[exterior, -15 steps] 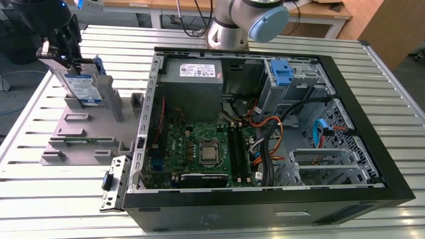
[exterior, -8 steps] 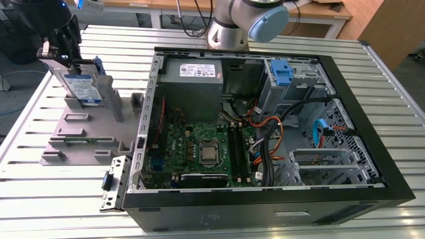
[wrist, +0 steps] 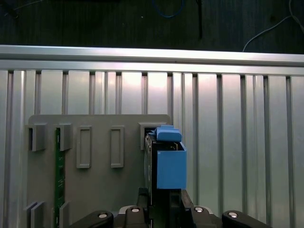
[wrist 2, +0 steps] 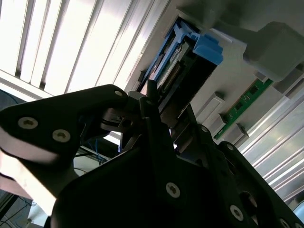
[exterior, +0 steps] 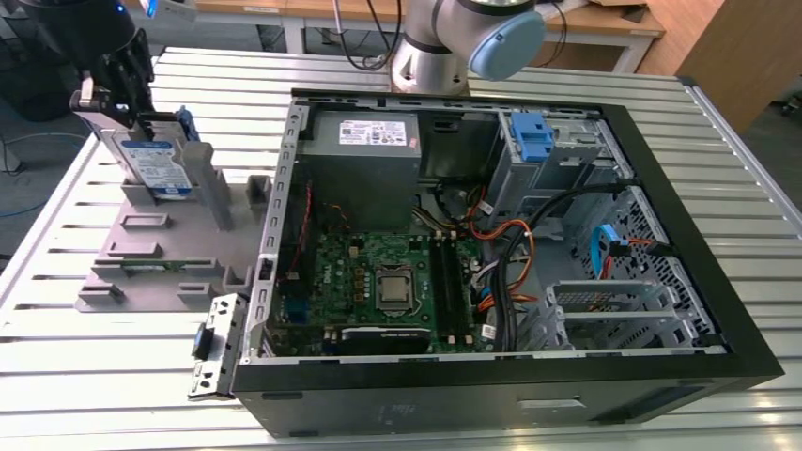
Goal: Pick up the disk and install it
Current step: 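Pick up the disk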
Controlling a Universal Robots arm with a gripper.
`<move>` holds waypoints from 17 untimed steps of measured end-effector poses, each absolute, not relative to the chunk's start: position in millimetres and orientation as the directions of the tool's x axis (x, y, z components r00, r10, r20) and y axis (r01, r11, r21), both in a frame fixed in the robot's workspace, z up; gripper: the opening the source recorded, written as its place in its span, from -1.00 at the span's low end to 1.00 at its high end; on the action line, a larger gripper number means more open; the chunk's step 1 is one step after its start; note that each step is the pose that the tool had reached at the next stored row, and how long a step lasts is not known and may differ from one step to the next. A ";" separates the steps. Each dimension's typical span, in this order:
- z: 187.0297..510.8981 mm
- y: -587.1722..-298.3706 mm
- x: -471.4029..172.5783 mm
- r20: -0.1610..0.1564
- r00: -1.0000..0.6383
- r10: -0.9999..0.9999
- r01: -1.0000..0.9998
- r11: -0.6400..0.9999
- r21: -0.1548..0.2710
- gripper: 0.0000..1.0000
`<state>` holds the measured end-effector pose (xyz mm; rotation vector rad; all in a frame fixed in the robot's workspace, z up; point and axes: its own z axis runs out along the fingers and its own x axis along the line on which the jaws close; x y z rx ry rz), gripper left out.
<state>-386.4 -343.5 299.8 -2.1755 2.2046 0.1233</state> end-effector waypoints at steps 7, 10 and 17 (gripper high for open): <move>301.8 -343.4 -386.2 -0.086 -0.014 -0.996 -1.000 0.012 0.027 -0.31; 306.9 -343.5 -386.2 -0.086 -0.014 -0.996 -1.000 0.012 0.027 -0.31; 314.0 -343.4 -386.2 -0.086 -0.014 -0.996 -1.000 0.012 0.027 -0.31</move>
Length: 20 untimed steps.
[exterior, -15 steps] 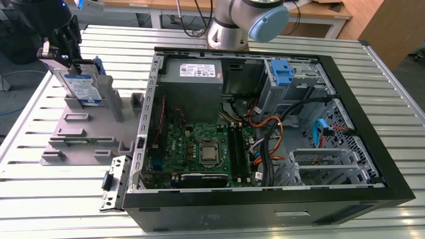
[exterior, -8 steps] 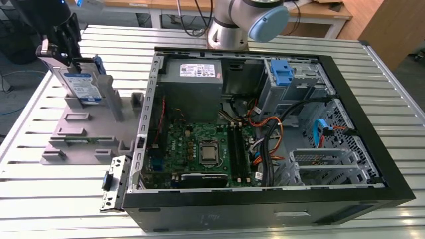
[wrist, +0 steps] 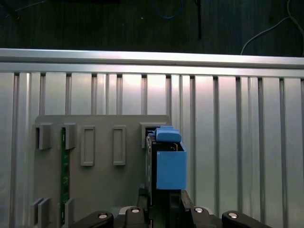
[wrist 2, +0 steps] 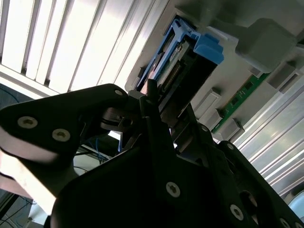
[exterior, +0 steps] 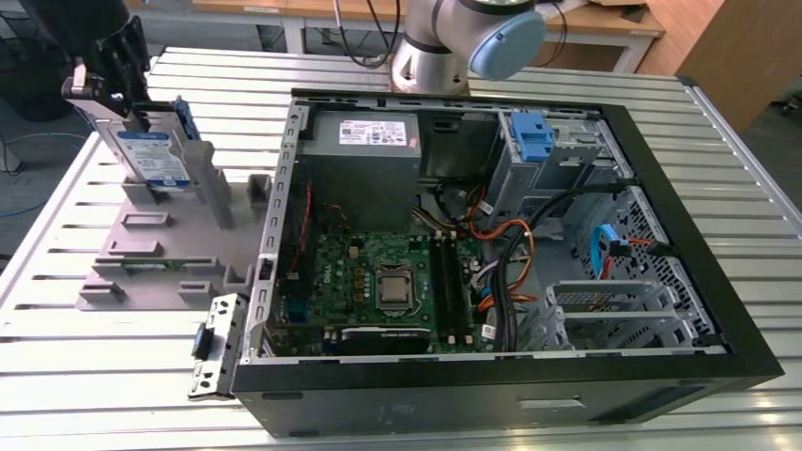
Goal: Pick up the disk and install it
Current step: 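Pick up the disk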
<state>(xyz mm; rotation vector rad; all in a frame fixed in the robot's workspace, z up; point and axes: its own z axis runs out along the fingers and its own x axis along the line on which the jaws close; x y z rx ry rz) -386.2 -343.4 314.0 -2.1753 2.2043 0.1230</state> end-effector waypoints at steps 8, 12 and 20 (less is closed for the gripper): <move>314.7 -343.5 -386.2 -0.086 -0.014 -0.996 -1.000 0.012 0.027 -0.31; 315.0 -343.5 -386.2 -0.086 -0.014 -0.996 -1.000 0.012 0.027 -0.31; 315.0 -343.5 -386.2 -0.086 -0.034 -0.996 -0.999 0.032 0.027 -0.31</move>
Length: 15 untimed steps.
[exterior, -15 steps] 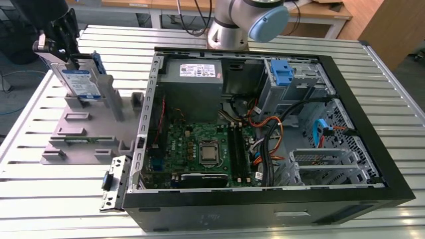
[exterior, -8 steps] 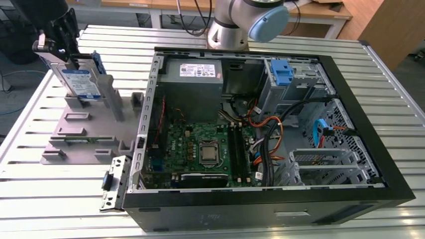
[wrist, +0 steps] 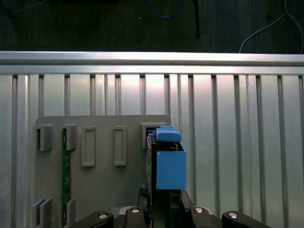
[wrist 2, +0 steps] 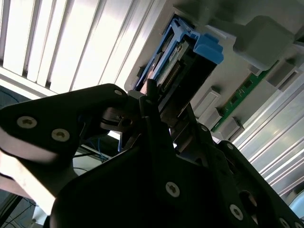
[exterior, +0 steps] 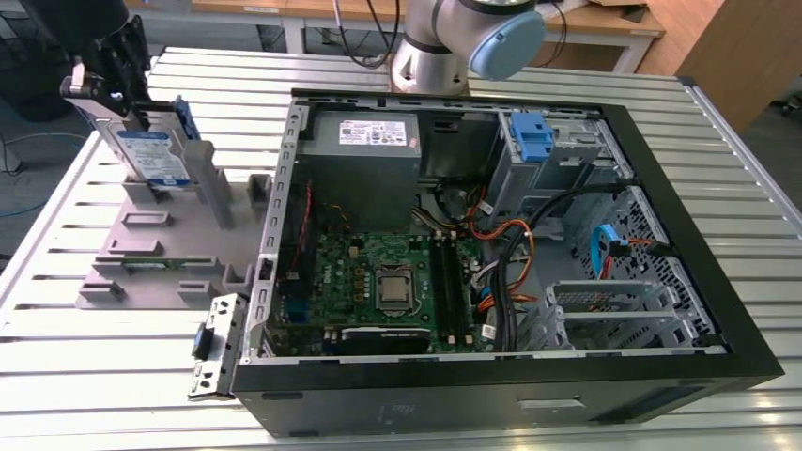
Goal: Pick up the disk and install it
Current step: 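Pick up the disk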
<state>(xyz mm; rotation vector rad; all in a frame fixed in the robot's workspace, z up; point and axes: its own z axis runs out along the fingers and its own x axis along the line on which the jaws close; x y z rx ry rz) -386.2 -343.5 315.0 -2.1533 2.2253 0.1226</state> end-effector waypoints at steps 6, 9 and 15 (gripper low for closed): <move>317.4 -343.5 -386.2 -0.084 -0.034 -0.996 -0.999 0.032 0.027 -0.31; 317.6 -343.5 -386.2 -0.084 -0.034 -0.996 -0.999 0.032 0.027 -0.31; 318.1 -343.5 -386.2 -0.084 -0.034 -0.996 -0.999 0.032 0.027 -0.31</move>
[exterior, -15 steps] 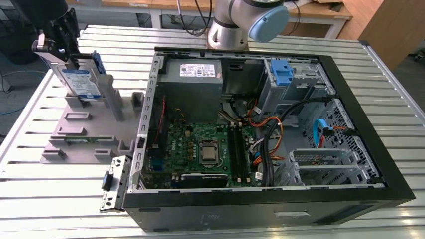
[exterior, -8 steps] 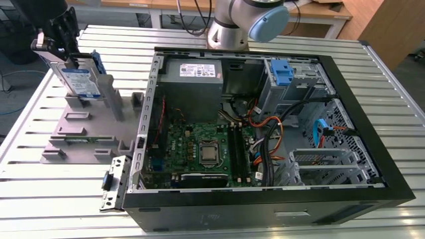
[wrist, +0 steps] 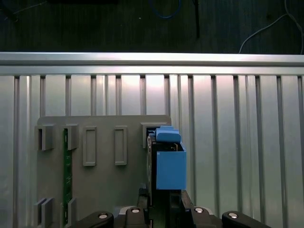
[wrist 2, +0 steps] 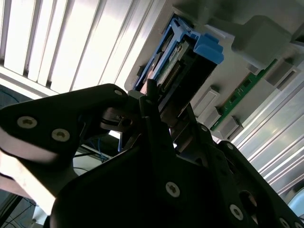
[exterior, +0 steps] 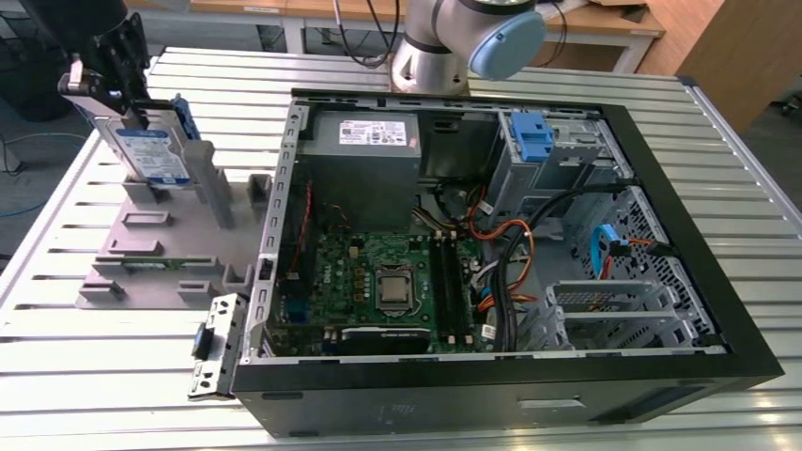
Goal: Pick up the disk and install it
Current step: 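Pick up the disk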
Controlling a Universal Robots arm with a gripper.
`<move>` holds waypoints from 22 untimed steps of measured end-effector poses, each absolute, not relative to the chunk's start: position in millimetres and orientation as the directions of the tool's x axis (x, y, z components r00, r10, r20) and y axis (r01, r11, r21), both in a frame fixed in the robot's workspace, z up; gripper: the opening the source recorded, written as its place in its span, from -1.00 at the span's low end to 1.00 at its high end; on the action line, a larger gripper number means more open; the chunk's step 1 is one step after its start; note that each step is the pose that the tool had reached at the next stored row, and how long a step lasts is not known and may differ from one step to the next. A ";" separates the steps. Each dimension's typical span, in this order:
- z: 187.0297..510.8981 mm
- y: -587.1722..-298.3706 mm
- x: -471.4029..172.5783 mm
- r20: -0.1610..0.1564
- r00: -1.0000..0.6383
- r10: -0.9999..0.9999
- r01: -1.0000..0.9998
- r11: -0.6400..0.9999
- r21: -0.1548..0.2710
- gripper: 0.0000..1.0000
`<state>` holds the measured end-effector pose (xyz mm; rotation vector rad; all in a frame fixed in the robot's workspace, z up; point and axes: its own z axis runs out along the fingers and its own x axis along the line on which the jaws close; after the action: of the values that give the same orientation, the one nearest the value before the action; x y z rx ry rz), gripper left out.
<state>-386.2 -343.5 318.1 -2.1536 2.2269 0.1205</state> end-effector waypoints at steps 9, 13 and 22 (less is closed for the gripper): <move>323.0 -343.5 -386.2 -0.084 -0.035 -0.996 -0.999 0.032 0.027 -0.31; 333.8 -343.5 -386.3 -0.084 -0.035 -0.996 -0.999 0.032 0.027 -0.31; 347.8 -343.5 -386.2 -0.084 -0.034 -0.996 -0.999 0.032 0.027 -0.31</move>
<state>-386.2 -343.5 347.8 -2.1536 2.2269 0.1206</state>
